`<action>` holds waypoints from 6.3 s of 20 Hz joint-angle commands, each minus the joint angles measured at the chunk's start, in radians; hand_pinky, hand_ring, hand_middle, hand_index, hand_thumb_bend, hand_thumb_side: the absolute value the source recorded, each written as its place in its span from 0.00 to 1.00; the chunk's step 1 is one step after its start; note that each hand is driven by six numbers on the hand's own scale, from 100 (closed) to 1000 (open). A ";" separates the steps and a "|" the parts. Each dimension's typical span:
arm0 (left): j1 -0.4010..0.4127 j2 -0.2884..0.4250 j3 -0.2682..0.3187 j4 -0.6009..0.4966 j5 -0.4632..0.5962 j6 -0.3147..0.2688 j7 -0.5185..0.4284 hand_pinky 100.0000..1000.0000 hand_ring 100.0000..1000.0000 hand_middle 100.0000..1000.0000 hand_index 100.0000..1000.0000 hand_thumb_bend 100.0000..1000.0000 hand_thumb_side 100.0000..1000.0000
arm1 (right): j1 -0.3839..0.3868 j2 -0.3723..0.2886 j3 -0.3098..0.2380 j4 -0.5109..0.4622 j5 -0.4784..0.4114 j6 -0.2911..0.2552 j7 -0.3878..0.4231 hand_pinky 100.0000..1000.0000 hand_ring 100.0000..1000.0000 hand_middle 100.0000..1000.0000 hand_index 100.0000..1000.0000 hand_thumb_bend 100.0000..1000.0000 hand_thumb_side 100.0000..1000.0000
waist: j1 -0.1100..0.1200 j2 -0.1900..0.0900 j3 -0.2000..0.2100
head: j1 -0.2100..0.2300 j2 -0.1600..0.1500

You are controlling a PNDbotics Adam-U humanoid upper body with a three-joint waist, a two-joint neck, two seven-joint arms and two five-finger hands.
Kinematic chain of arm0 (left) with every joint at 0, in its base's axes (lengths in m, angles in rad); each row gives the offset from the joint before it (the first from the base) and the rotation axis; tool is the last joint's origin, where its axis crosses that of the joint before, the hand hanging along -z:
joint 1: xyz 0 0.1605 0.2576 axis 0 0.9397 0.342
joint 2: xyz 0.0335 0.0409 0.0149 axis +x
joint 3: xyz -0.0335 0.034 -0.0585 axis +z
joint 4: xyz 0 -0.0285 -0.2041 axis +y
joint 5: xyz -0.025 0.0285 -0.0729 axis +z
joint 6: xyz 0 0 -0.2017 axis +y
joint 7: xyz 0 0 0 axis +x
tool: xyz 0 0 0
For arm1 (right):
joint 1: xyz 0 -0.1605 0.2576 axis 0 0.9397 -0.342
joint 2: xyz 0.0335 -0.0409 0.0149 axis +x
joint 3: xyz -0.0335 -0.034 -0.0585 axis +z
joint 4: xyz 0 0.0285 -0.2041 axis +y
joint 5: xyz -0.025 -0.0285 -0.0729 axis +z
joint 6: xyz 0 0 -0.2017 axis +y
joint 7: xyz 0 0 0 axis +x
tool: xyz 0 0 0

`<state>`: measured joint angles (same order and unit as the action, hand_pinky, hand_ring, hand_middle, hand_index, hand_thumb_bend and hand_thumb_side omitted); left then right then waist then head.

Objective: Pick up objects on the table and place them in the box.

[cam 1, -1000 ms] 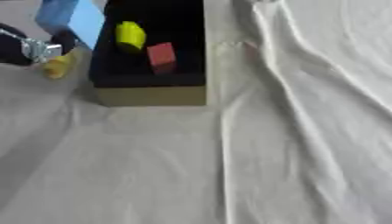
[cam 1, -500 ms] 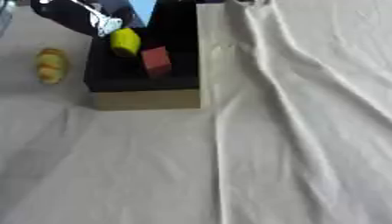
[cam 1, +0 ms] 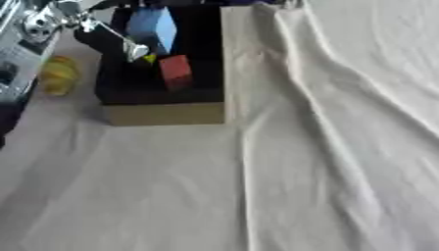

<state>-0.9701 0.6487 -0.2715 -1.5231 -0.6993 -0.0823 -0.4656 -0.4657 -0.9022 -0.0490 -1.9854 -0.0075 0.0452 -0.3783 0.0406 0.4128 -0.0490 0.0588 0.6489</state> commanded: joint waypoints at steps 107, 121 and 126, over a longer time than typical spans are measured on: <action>0.147 0.203 0.176 -0.182 -0.080 0.016 0.052 0.37 0.37 0.31 0.41 0.13 0.05 | 0.054 -0.016 -0.023 -0.015 -0.022 0.001 -0.038 0.70 0.61 0.50 0.65 0.00 0.68 | -0.010 0.005 0.029 | -0.014 -0.019; -0.042 0.020 0.045 -0.217 0.059 0.037 -0.040 0.40 0.39 0.34 0.46 0.05 0.05 | 0.024 -0.014 -0.010 -0.015 -0.034 -0.001 -0.020 0.70 0.61 0.50 0.65 0.00 0.68 | -0.006 -0.012 0.011 | -0.026 -0.019; -0.050 -0.022 0.028 -0.086 -0.020 0.033 -0.018 0.44 0.42 0.38 0.50 0.16 0.00 | 0.005 -0.013 -0.007 -0.015 -0.039 -0.007 -0.015 0.70 0.61 0.50 0.65 0.00 0.68 | -0.006 -0.013 0.008 | -0.031 -0.025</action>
<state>-0.9975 0.6204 -0.2474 -1.6298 -0.6989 -0.0485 -0.4929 -0.4487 -0.8842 -0.0479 -1.9854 -0.0416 0.0415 -0.3951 0.0350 0.4432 -0.0402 0.0318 0.6319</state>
